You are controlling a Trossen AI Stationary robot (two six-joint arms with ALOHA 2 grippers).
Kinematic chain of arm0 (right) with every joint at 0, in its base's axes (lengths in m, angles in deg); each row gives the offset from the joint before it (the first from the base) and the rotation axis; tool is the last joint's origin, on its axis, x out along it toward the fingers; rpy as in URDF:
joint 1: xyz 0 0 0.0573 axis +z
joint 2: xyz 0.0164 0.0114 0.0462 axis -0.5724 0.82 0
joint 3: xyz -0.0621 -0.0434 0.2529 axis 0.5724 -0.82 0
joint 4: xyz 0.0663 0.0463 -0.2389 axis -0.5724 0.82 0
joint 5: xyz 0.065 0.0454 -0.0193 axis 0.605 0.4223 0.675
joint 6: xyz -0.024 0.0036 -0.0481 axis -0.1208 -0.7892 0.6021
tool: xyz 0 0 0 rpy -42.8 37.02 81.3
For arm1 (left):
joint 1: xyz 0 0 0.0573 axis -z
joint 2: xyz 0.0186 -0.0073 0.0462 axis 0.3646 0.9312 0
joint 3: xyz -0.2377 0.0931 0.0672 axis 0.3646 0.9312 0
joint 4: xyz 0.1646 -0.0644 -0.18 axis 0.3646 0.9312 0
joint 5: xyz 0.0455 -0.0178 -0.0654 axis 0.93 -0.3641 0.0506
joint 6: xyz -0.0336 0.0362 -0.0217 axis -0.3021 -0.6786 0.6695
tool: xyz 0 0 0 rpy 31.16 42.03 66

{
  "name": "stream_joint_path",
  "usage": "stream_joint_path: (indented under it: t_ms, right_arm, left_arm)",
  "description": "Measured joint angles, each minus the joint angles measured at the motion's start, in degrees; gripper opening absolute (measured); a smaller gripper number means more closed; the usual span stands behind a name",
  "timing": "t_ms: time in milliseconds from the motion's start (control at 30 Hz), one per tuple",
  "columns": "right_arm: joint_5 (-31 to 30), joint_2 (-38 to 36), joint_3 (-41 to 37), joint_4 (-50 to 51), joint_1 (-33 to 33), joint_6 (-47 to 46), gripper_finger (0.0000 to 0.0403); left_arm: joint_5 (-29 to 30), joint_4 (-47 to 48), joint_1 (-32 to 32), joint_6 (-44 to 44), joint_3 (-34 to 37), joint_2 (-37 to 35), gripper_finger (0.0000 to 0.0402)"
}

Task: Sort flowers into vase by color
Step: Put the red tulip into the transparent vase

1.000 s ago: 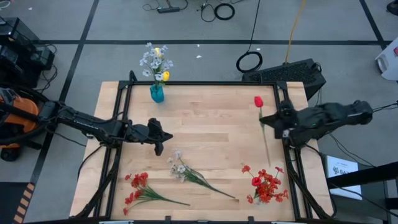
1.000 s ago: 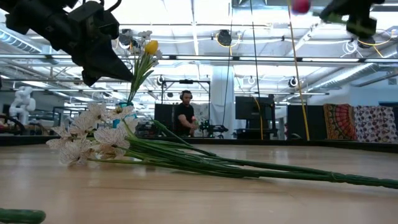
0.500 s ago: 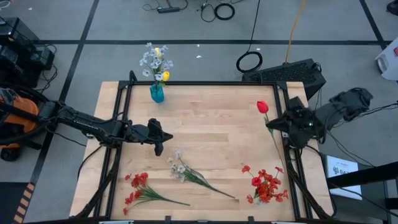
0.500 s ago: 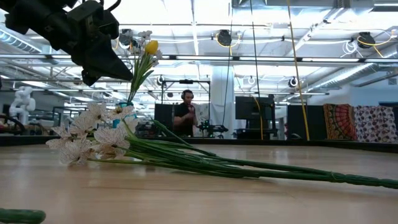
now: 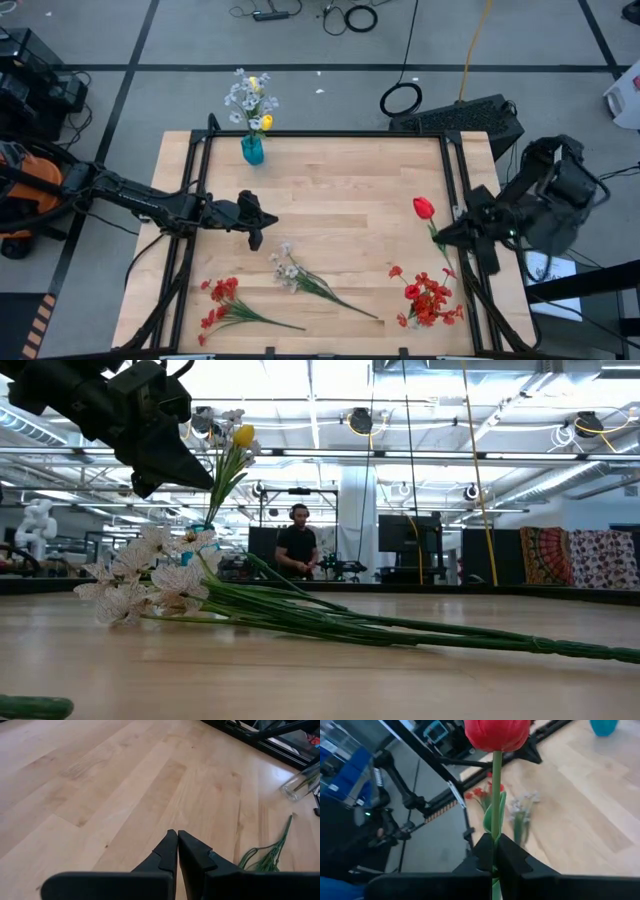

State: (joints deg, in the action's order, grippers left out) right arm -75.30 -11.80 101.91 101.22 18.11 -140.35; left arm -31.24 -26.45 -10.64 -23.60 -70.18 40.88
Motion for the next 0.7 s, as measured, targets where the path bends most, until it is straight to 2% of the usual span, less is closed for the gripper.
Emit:
stream_joint_path:
  t_ms: [167, 300, 700]
  right_arm:
    - [-4.71, 5.89, 4.91, -0.60, 5.63, -1.79, 0.0000]
    - [-10.97, 10.30, 7.71, -2.58, 9.53, -1.50, 0.0000]
    - [-28.28, 20.27, 8.02, -1.40, 17.00, -2.70, 0.0000]
  left_arm:
    - [0.00, 0.01, -0.02, -0.13, 0.00, 0.00, 0.0020]
    - [0.00, 0.02, -0.02, -0.15, 0.00, 0.00, 0.0020]
    - [0.00, 0.00, -0.04, -0.11, 0.00, 0.00, 0.0020]
